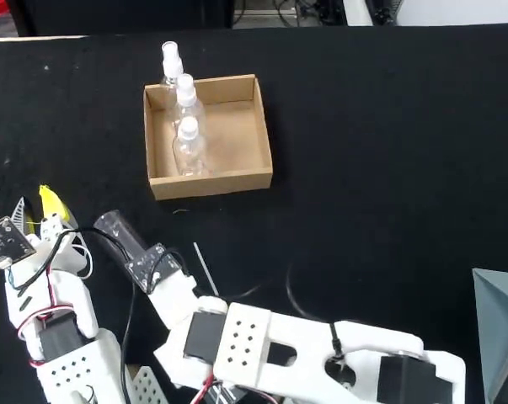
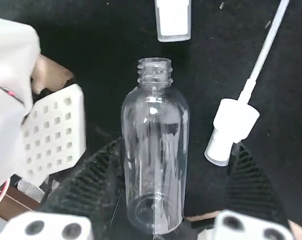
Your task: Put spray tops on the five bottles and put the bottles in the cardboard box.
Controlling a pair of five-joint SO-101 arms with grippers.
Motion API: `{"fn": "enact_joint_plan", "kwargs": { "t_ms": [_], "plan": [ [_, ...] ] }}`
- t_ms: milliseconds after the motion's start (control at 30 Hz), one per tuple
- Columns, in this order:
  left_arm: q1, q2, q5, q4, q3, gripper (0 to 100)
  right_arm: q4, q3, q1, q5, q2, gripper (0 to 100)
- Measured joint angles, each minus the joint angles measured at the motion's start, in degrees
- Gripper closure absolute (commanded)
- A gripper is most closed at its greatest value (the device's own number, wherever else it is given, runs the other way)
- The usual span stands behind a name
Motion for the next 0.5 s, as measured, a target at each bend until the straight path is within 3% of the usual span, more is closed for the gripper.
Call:
{"fn": "enact_joint_plan", "kwargs": {
  "t_ms": [233,500],
  "plan": [
    [0.0,0.0,0.0,0.0,0.0,89,-6.6,5.5,0.0,0.0,0.0,74.7],
    [0.0,0.0,0.0,0.0,0.0,89,-15.9,12.0,0.0,0.0,-0.2,98.3]
  ]
}}
